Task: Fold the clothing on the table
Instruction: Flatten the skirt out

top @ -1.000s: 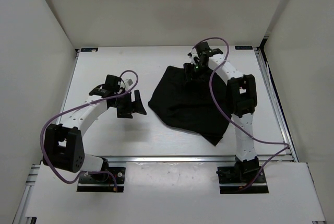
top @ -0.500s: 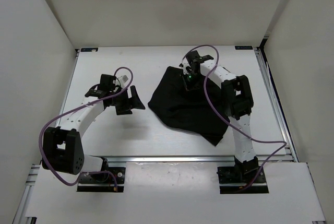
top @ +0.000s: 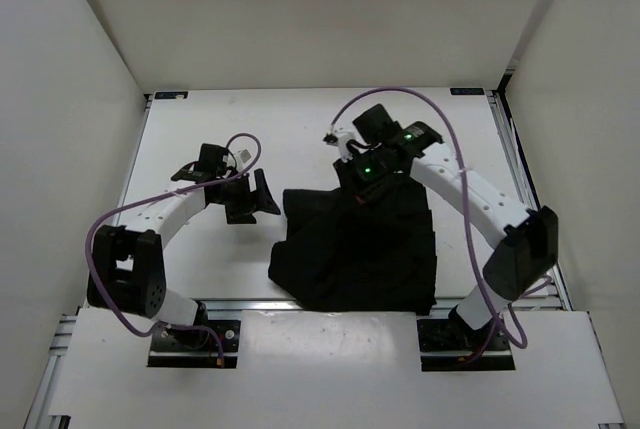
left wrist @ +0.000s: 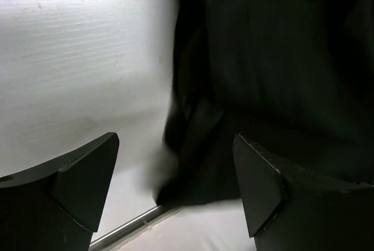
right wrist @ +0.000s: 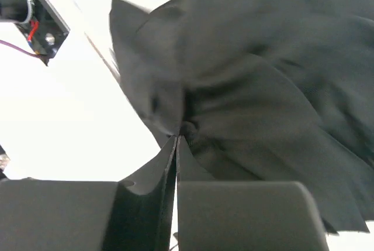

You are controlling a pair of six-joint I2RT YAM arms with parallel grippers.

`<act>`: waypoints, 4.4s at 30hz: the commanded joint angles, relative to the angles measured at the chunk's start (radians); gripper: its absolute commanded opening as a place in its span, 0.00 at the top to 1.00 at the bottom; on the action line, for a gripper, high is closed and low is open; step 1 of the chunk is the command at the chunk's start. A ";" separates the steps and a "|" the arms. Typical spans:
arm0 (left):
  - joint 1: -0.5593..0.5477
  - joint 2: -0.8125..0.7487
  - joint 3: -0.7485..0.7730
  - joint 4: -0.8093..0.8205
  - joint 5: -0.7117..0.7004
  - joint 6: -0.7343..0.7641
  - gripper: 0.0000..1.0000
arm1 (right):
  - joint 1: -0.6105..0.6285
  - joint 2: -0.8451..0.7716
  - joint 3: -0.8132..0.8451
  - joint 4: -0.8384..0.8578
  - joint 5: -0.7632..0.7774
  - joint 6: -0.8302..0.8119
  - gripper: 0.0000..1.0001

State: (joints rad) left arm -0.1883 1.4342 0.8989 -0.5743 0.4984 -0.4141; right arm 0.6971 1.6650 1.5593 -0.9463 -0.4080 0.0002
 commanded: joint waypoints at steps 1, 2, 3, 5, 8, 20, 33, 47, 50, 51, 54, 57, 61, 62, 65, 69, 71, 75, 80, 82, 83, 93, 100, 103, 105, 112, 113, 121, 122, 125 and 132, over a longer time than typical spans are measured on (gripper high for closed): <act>-0.013 0.029 0.034 -0.001 -0.001 0.026 0.11 | -0.082 -0.095 -0.030 -0.089 -0.009 0.041 0.98; -0.016 0.043 0.038 -0.004 -0.001 0.026 0.11 | -0.103 -0.114 -0.044 -0.098 0.029 0.061 0.81; -0.020 0.051 0.050 -0.004 -0.001 0.026 0.10 | -0.120 -0.151 -0.060 -0.091 0.052 0.073 0.67; -0.033 0.060 0.058 0.005 0.006 0.020 0.11 | -0.151 -0.209 -0.080 -0.060 0.127 0.084 0.50; -0.037 0.069 0.061 0.024 0.005 0.014 0.10 | -0.205 -0.191 -0.074 0.038 0.072 0.084 0.49; -0.073 0.192 0.087 0.226 -0.048 -0.023 0.40 | -0.123 0.095 0.222 0.095 0.012 0.063 0.51; -0.056 0.296 0.117 0.363 -0.005 -0.067 0.42 | -0.182 -0.004 0.107 0.123 -0.026 0.109 0.51; -0.060 0.206 0.034 0.272 -0.034 -0.066 0.45 | -0.157 0.032 0.133 0.123 -0.023 0.100 0.51; -0.046 0.172 0.023 0.277 -0.002 -0.080 0.46 | -0.165 0.041 0.143 0.109 -0.022 0.101 0.51; -0.048 0.169 0.012 0.280 0.009 -0.094 0.45 | -0.159 0.044 0.139 0.112 -0.018 0.098 0.51; -0.053 0.154 -0.023 0.313 0.026 -0.106 0.45 | -0.162 0.036 0.137 0.116 -0.025 0.096 0.51; -0.056 0.167 -0.058 0.361 0.044 -0.118 0.46 | -0.159 0.039 0.143 0.109 -0.023 0.093 0.51; -0.063 0.172 -0.072 0.380 0.019 -0.112 0.47 | -0.156 0.041 0.148 0.113 -0.023 0.092 0.51; -0.063 0.173 -0.072 0.379 0.009 -0.104 0.47 | -0.157 0.039 0.147 0.112 -0.023 0.095 0.51; -0.054 0.177 -0.072 0.398 0.000 -0.092 0.48 | -0.154 0.035 0.145 0.113 -0.023 0.087 0.51; -0.040 0.193 -0.072 0.462 0.016 -0.100 0.48 | -0.148 0.045 0.148 0.113 -0.040 0.086 0.52; -0.045 0.206 -0.045 0.464 0.017 -0.089 0.49 | -0.143 0.055 0.157 0.113 -0.049 0.090 0.51; -0.071 0.216 -0.038 0.450 0.020 -0.077 0.59 | -0.139 0.050 0.157 0.110 -0.043 0.090 0.51; -0.092 0.181 -0.072 0.462 0.040 -0.101 0.69 | -0.143 0.039 0.146 0.100 -0.032 0.101 0.52; -0.092 0.169 -0.095 0.465 0.058 -0.121 0.68 | -0.140 0.039 0.149 0.103 -0.034 0.098 0.52; -0.092 0.157 -0.104 0.467 0.068 -0.124 0.68 | -0.139 0.044 0.150 0.103 -0.034 0.101 0.52; -0.073 0.155 -0.164 0.562 0.075 -0.129 0.53 | -0.125 0.065 0.182 0.080 -0.031 0.087 0.51; -0.057 0.201 -0.109 0.608 0.049 -0.097 0.47 | -0.128 0.073 0.179 0.076 -0.041 0.095 0.52; -0.066 0.215 -0.098 0.629 0.071 -0.101 0.49 | -0.129 0.075 0.180 0.076 -0.037 0.096 0.52; -0.074 0.216 -0.101 0.643 0.075 -0.106 0.50 | -0.130 0.067 0.176 0.076 -0.035 0.101 0.52; -0.096 0.209 -0.129 0.663 0.081 -0.104 0.57 | -0.133 0.076 0.188 0.061 -0.032 0.098 0.51; -0.094 0.203 -0.130 0.650 0.083 -0.104 0.57 | -0.131 0.073 0.189 0.067 -0.034 0.101 0.52; -0.073 0.184 -0.199 0.699 0.095 -0.124 0.59 | -0.131 0.085 0.199 0.063 -0.038 0.103 0.52; -0.071 0.181 -0.204 0.703 0.095 -0.126 0.70 | -0.133 0.087 0.199 0.064 -0.040 0.100 0.52; -0.059 0.193 -0.201 0.752 0.094 -0.150 1.00 | -0.136 0.084 0.193 0.063 -0.045 0.113 0.51; -0.042 0.252 -0.094 0.858 0.146 -0.232 1.00 | -0.142 0.081 0.136 0.069 -0.054 0.116 0.50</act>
State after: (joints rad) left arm -0.2420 1.6783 0.7353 0.1928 0.5957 -0.6029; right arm 0.5610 1.7439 1.7096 -0.8726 -0.4427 0.1051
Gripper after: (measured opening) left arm 0.019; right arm 0.498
